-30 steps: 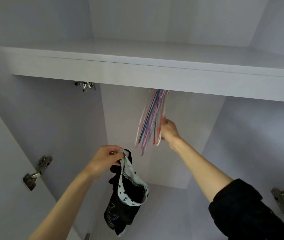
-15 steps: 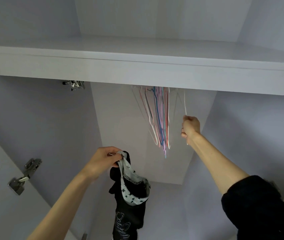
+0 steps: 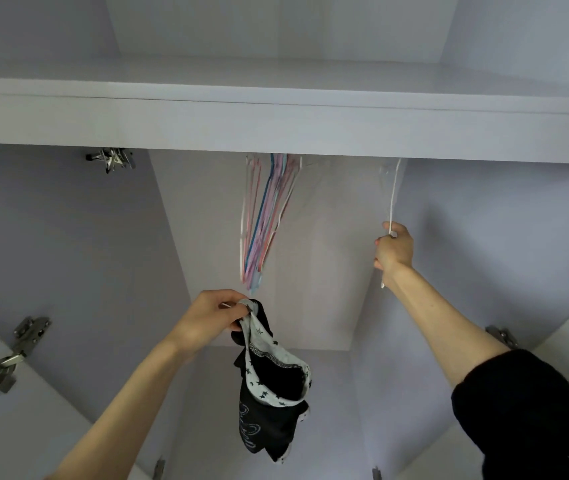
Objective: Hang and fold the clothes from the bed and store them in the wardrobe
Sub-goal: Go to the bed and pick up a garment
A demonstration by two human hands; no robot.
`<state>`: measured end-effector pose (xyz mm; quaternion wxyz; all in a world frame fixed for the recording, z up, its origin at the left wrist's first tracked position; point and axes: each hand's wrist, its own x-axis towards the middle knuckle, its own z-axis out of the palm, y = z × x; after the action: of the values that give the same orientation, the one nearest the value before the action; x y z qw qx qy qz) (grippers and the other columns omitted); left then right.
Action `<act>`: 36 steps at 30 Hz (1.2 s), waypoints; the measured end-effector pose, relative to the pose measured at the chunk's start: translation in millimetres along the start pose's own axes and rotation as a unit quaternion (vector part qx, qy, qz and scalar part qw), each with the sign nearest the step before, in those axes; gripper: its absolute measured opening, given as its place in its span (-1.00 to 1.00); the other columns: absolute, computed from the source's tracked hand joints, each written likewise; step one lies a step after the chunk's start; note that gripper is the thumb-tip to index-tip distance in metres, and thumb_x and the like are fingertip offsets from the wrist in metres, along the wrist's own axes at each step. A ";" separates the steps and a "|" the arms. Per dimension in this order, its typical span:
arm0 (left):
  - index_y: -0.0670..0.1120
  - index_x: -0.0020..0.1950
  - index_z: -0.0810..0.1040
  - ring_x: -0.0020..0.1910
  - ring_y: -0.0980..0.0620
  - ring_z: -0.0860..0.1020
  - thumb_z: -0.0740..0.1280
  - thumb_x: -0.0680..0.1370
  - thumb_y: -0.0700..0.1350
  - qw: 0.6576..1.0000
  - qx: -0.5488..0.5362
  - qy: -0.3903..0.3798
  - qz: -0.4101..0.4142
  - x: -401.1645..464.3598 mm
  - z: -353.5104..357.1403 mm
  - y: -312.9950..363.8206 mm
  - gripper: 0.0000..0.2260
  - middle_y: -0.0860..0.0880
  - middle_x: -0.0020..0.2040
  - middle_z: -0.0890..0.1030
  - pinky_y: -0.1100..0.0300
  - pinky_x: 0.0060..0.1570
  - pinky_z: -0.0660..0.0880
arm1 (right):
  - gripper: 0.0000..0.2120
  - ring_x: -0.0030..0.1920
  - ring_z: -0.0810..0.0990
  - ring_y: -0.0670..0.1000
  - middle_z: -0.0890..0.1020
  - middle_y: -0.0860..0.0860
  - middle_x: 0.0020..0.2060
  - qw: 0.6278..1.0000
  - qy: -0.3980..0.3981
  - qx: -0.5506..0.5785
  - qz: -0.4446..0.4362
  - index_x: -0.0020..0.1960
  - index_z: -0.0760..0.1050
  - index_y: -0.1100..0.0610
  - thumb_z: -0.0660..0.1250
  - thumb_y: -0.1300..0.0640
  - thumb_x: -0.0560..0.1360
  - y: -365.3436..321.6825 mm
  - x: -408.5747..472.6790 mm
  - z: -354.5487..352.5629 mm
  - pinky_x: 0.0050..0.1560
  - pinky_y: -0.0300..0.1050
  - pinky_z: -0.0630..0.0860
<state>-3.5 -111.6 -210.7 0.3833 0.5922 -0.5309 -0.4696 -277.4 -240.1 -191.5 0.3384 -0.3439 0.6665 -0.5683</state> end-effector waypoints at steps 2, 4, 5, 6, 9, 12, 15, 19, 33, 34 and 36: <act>-0.15 -0.13 0.64 -0.21 0.04 0.60 0.28 0.51 -0.34 1.000 0.000 0.000 0.002 0.8 1.2 0.4 -0.83 -0.10 -0.22 0.64 0.22 -0.08 0.58 | -0.56 -0.43 0.36 -0.04 0.47 0.08 -0.13 1.000 0.018 -0.005 -0.009 0.16 0.43 0.07 -0.04 0.40 0.46 -2.0 3.0 -6.1 -0.53 -0.25 0.31; -0.14 -0.12 0.65 -0.22 0.06 0.61 0.29 0.51 -0.32 1.000 0.000 0.001 0.002 1.6 2.2 0.3 -0.83 -0.10 -0.20 0.64 0.26 -0.13 0.57 | -0.60 -0.38 0.39 -0.04 0.48 0.09 -0.11 0.999 0.029 -0.014 -0.021 0.13 0.42 0.09 -0.03 0.40 0.46 -3.1 6.2 -13.1 -0.41 -0.19 0.34; -0.12 -0.13 0.65 -0.22 0.06 0.61 0.29 0.51 -0.31 1.000 0.001 0.003 0.003 1.4 2.5 -0.4 -0.83 -0.10 -0.20 0.65 0.28 -0.15 0.56 | -0.63 -0.36 0.40 -0.01 0.48 0.09 -0.12 0.999 0.029 -0.020 -0.027 0.08 0.40 0.08 -0.02 0.40 0.45 -2.2 7.2 -16.1 -0.39 -0.17 0.35; -0.10 -0.14 0.66 -0.21 0.06 0.61 0.30 0.51 -0.29 1.000 0.004 0.004 0.004 1.2 4.0 -1.2 -0.83 -0.09 -0.20 0.65 0.29 -0.16 0.55 | -0.66 -0.32 0.43 0.03 0.49 0.09 -0.12 0.999 0.029 -0.027 -0.037 0.05 0.39 0.06 0.00 0.39 0.46 -0.3 7.5 -18.8 -0.36 -0.16 0.36; 0.03 -0.21 0.65 -0.21 0.06 0.58 0.33 0.50 -0.25 0.998 0.035 0.042 0.026 2.2 9.8 -5.5 -0.79 -0.03 -0.19 0.62 0.24 -0.11 0.51 | -0.79 -0.16 0.46 0.06 0.51 0.09 -0.17 0.988 0.043 -0.091 -0.113 0.05 0.48 0.16 0.11 0.31 0.53 14.5 2.9 -26.0 -0.16 -0.09 0.42; 0.18 -0.30 0.62 -0.37 0.21 0.48 0.34 0.49 -0.24 0.993 0.057 0.088 0.049 2.4 14.4 -10.0 -0.68 0.15 -0.39 0.55 0.28 -0.19 0.44 | -0.88 -0.19 0.45 0.05 0.49 0.11 -0.27 0.978 0.041 -0.123 -0.161 -0.08 0.49 0.23 0.19 0.22 0.55 36.8 -5.6 -33.6 -0.07 -0.03 0.42; 0.13 -0.25 0.64 -0.29 0.11 0.57 0.31 0.50 -0.26 0.996 0.037 0.076 0.026 0.3 18.8 -16.0 -0.70 0.11 -0.36 0.63 0.20 -0.12 0.52 | -0.73 -0.26 0.41 0.06 0.45 0.10 -0.37 0.984 0.049 -0.107 -0.137 -0.30 0.35 0.14 0.28 0.10 0.54 63.6 -15.0 -45.3 -0.15 -0.02 0.39; 0.11 -0.32 0.66 -0.31 0.19 0.62 0.26 0.53 -0.28 0.997 -0.019 0.070 -0.008 -3.1 24.8 -25.5 -0.64 0.11 -0.32 0.66 0.32 -0.30 0.53 | -0.48 -0.46 0.26 -0.05 0.27 0.01 -0.54 0.992 0.091 -0.028 -0.085 -0.46 0.16 0.10 0.38 -0.07 0.46 95.7 -43.4 -63.1 -0.32 -0.12 0.21; -0.03 -0.08 0.45 -0.32 0.01 0.48 0.28 0.55 -0.05 0.982 0.133 0.092 -0.102 16.5 36.3 -59.4 -0.93 -0.03 -0.25 0.52 0.14 -0.29 0.44 | -0.45 -0.59 0.14 -0.10 0.17 -0.03 -0.56 0.990 -0.101 -0.067 0.073 -0.42 0.54 0.15 0.12 -0.13 0.60 124.6 -68.1 -80.2 -0.45 -0.20 0.14; -0.04 -0.08 0.43 -0.30 -0.02 0.47 0.28 0.55 -0.05 0.979 0.142 0.103 -0.108 17.8 34.2 -62.8 -0.91 -0.04 -0.22 0.51 0.13 -0.28 0.42 | -0.47 -0.60 0.14 -0.10 0.18 -0.05 -0.58 0.985 -0.125 -0.088 0.077 -0.45 0.53 0.16 0.17 -0.10 0.58 125.4 -68.2 -82.7 -0.45 -0.21 0.14; -0.07 -0.12 0.39 -0.21 -0.11 0.46 0.28 0.55 -0.04 0.971 0.154 0.134 -0.122 20.2 28.5 -69.6 -0.86 -0.06 -0.20 0.49 0.12 -0.23 0.40 | -0.49 -0.63 0.15 -0.12 0.20 -0.09 -0.65 0.975 -0.160 -0.134 0.073 -0.53 0.47 0.15 0.24 -0.02 0.55 123.6 -66.9 -85.8 -0.44 -0.21 0.16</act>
<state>-12.3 -120.4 -287.5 0.2950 0.7616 -0.4648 -0.3421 -322.9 -124.2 -299.2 0.4323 -0.4231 0.6967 -0.3855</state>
